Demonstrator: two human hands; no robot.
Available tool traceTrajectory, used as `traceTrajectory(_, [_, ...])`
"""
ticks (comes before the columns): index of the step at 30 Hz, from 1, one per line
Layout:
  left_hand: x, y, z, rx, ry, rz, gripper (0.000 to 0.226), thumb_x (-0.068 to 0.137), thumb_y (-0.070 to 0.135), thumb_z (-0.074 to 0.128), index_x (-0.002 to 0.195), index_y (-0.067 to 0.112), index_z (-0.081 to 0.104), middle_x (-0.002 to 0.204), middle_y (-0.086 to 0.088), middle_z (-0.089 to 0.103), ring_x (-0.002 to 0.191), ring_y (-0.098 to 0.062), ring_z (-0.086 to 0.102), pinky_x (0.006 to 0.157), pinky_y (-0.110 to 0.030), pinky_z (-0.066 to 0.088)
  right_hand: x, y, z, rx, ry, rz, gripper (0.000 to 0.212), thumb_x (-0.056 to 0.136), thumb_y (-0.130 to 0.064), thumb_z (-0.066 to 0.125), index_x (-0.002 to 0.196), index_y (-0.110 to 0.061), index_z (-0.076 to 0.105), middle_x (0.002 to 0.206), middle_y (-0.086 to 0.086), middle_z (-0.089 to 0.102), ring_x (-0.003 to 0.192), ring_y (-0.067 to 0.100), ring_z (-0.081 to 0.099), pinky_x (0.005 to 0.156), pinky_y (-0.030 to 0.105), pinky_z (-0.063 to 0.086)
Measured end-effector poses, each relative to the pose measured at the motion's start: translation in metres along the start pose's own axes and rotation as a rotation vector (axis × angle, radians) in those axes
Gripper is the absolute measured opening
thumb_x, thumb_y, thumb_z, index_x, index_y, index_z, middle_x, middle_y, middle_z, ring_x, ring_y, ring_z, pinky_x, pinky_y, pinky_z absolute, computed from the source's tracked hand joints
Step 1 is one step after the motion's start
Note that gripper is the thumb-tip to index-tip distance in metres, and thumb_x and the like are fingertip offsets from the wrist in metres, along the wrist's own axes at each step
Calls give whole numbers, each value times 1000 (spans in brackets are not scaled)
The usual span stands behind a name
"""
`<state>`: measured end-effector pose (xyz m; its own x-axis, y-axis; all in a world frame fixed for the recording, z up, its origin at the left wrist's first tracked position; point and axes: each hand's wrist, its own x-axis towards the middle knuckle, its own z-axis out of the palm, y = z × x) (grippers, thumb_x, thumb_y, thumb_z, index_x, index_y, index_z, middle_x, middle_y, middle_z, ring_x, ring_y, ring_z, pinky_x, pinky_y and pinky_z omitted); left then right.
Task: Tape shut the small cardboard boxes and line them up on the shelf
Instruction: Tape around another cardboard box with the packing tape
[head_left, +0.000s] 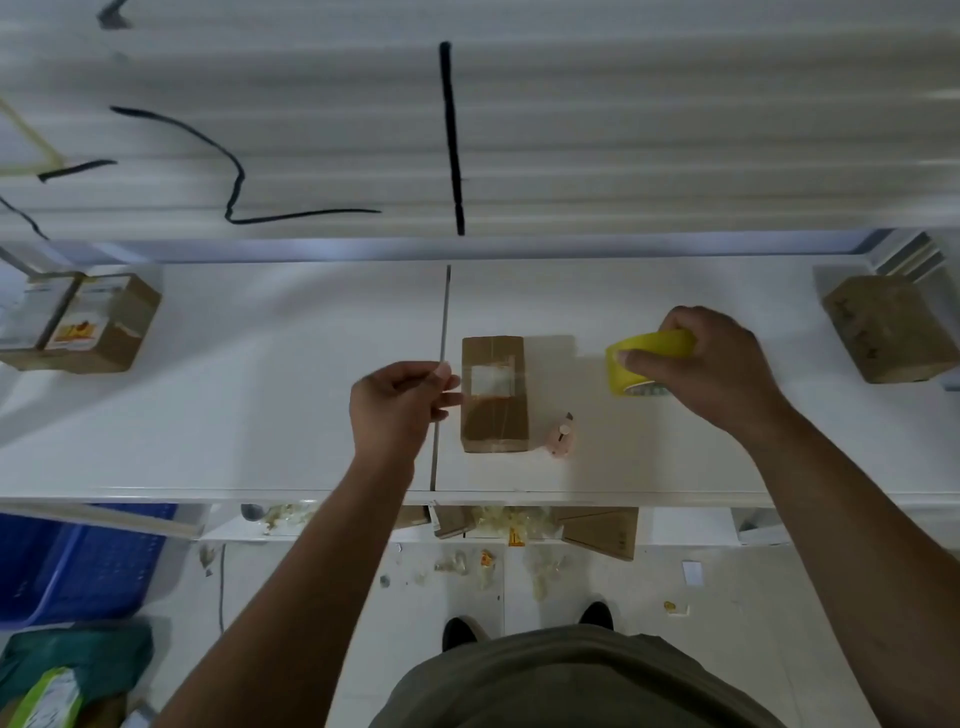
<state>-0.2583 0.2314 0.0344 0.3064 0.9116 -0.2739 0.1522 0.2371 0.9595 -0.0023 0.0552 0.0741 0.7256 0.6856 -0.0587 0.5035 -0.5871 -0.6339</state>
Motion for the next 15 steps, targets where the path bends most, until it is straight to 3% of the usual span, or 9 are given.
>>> traceTrajectory(3, [27,2,-8,144,-31,-33,3,96,16,80,95,15,82,84,1,83,76,-17,82,62,-23,61,8,-2,21,66,-120,77,49,78,-55,85,80,-12,60,82,4,60,84,29,61,68,35,44])
traceTrajectory(7, [54,-8,-8,239,-19,-88,4,95,14,81,94,11,82,83,0,83,73,-16,82,63,-24,57,21,-5,42,-104,-135,49,58,65,-76,66,79,-20,57,82,-3,60,90,27,60,84,44,48])
traceTrajectory(10, [63,-22,-4,298,-11,-86,6,93,10,81,88,13,82,84,-1,83,68,-15,81,57,-19,59,31,2,53,-213,-160,70,57,72,-77,71,81,-23,55,85,-7,58,99,28,58,87,42,43])
traceTrajectory(15, [70,-46,11,341,10,-143,19,93,4,79,78,16,79,82,-1,81,67,-18,81,80,-37,67,38,10,73,-405,-132,44,60,81,-74,69,107,-21,63,115,3,65,122,31,52,89,43,32])
